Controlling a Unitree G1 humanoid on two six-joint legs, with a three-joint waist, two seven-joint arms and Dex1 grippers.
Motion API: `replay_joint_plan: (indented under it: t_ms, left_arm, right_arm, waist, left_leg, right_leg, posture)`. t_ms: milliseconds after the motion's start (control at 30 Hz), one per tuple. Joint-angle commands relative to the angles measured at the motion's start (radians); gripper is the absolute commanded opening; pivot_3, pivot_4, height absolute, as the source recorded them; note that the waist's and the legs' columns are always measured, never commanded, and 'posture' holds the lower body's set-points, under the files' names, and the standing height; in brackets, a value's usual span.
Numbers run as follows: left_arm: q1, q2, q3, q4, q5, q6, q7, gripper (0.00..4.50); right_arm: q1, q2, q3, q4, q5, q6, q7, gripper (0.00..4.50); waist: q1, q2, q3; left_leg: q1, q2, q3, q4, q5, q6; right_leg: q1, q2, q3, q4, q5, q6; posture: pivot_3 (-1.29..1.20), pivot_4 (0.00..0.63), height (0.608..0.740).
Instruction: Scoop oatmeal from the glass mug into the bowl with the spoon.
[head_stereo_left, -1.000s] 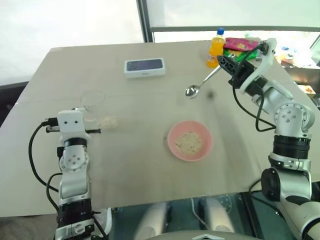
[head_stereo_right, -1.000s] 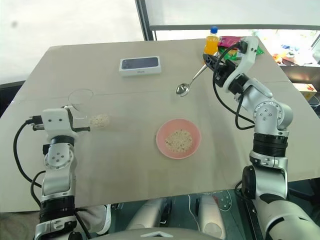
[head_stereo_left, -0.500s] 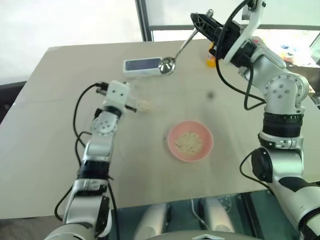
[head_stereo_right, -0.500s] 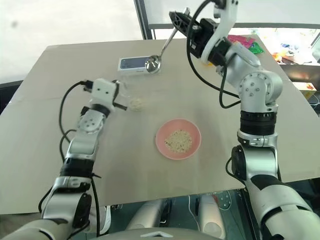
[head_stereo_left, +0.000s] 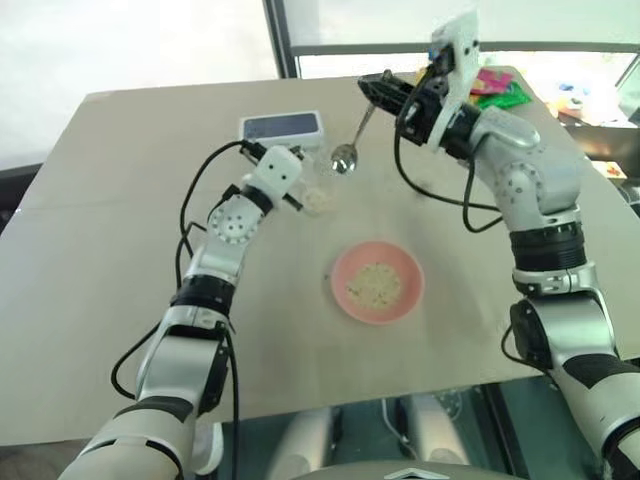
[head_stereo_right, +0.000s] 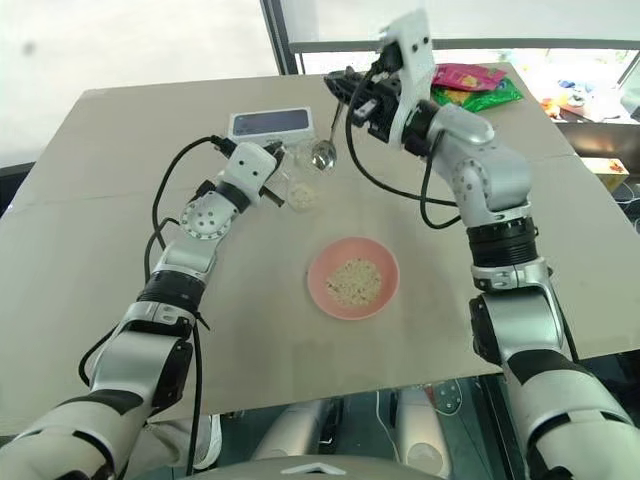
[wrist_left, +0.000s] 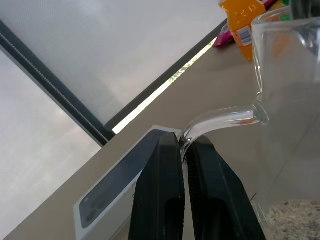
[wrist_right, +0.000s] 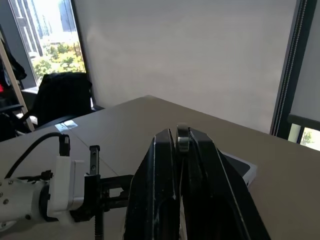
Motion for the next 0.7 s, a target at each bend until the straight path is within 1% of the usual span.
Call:
replay_joint_plan:
  t_ms: [33, 167, 267, 400, 500, 600, 700]
  left_arm:
    - [-0.042, -0.013, 0.014, 0.012, -0.089, -0.044, -0.126, 0.09]
    - [-0.086, -0.016, 0.015, 0.058, -0.127, -0.065, -0.228, 0.09]
    - [-0.120, -0.011, 0.014, 0.105, -0.111, -0.095, -0.232, 0.09]
    - [-0.147, -0.019, 0.016, 0.139, -0.103, -0.116, -0.219, 0.09]
    - [-0.153, -0.024, 0.008, 0.160, -0.085, -0.141, -0.207, 0.09]
    - [-0.141, -0.030, 0.004, 0.172, -0.081, -0.153, -0.202, 0.09]
    - [-0.126, -0.034, -0.003, 0.177, -0.075, -0.164, -0.197, 0.09]
  right_arm:
    - [0.009, 0.015, 0.042, 0.019, -0.077, -0.110, 0.048, 0.00]
    - [0.054, 0.018, 0.091, 0.048, -0.145, -0.168, 0.099, 0.00]
    - [0.076, 0.028, 0.077, 0.037, -0.115, -0.085, 0.112, 0.00]
    - [0.099, 0.060, -0.004, -0.007, 0.012, 0.159, 0.062, 0.00]
    - [0.070, 0.089, -0.117, 0.001, 0.086, 0.312, -0.050, 0.00]
    - [0.026, 0.097, -0.203, 0.026, 0.116, 0.361, -0.131, 0.00]
    - [0.002, 0.090, -0.247, 0.035, 0.127, 0.375, -0.161, 0.00]
  waist:
    - [-0.002, 0.000, 0.000]
    - [-0.003, 0.000, 0.000]
    - [-0.002, 0.000, 0.000]
    - [-0.003, 0.000, 0.000]
    - [-0.001, 0.000, 0.000]
    - [0.000, 0.000, 0.000]
    - [-0.002, 0.000, 0.000]
  left_leg:
    - [0.000, 0.000, 0.000, 0.000, 0.000, 0.000]
    - [0.000, 0.000, 0.000, 0.001, 0.000, 0.000]
    - [0.000, 0.000, 0.000, 0.001, 0.000, 0.000]
    - [0.000, 0.000, 0.000, 0.001, 0.000, 0.000]
    - [0.000, 0.000, -0.001, 0.001, 0.000, 0.000]
    - [0.000, 0.000, -0.001, 0.001, 0.000, 0.000]
    - [0.000, 0.000, -0.001, 0.001, 0.000, 0.000]
  right_leg:
    - [0.000, 0.000, 0.000, 0.000, 0.000, 0.000]
    - [0.000, 0.000, 0.000, 0.000, 0.000, 0.000]
    - [0.000, 0.000, 0.000, 0.000, 0.000, 0.000]
    - [0.000, 0.000, 0.000, 0.000, 0.000, 0.000]
    - [0.000, 0.000, 0.000, 0.001, 0.000, 0.000]
    - [0.000, 0.000, 0.000, 0.001, 0.000, 0.000]
    - [0.000, 0.000, 0.000, 0.001, 0.000, 0.000]
  posture:
    - [0.00, 0.150, 0.740]
    - [0.00, 0.150, 0.740]
    - [0.00, 0.150, 0.740]
    - [0.00, 0.150, 0.740]
    - [0.00, 0.150, 0.740]
    - [0.00, 0.150, 0.740]
    - [0.00, 0.150, 0.740]
